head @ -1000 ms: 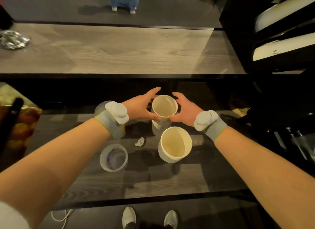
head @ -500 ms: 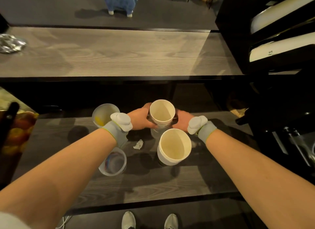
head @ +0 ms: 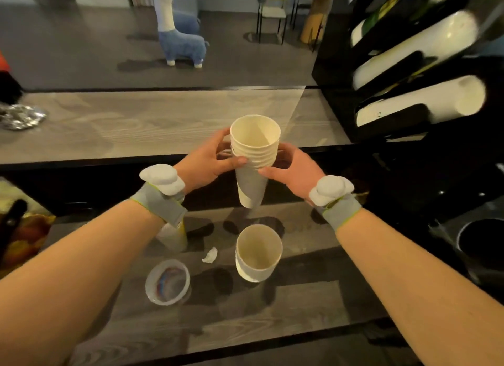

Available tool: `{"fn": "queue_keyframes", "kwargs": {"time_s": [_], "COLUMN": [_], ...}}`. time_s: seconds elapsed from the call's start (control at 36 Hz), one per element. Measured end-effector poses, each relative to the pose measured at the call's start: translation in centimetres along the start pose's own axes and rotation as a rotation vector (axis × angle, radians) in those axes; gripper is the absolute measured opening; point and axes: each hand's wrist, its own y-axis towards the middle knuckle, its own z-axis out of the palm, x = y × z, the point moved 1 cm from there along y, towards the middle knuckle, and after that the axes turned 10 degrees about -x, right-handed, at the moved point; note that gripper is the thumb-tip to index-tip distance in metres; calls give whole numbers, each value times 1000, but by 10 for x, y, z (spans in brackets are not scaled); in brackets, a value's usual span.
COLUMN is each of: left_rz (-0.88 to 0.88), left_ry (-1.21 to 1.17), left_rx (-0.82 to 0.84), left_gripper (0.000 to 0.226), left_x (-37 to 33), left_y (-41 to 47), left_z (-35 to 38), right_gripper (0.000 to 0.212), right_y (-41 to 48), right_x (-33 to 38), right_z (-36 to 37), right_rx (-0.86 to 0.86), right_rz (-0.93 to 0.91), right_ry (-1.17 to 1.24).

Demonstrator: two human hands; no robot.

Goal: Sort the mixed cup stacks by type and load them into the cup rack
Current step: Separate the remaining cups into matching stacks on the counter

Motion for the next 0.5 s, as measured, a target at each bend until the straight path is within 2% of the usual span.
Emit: {"fn": "queue_keyframes", "kwargs": {"time_s": [0.08,0.19,0.25,0.36,0.44,0.5], "left_rz": [64,223,255,237,222,202], "left_ry": [-85,105,99,-35,-204,-314], "left_rx": [-31,-40,-53,-87,-74,-61], "left_gripper": [97,101,104,96,98,107], "left_x": [-42,-96,-111,-141,-163,-168], "left_y": [-5,-10,-11,-17,-24,-26], "left_z": [-3,4,10,22,32,38], "right_gripper": [74,65,60,48,29,36], "right_y": [-14,-32,-41,-59,-75,-82], "right_x": [29,60,70,85,89,81], "right_z": [-27,-60,-69,-96,-123,-129], "right_rx": [-118,-229,-286,-332,-313,-262], "right_rz": [-40,-73,-65,-78,-111,-75], "right_ry": [60,161,207,280,312,327]}}
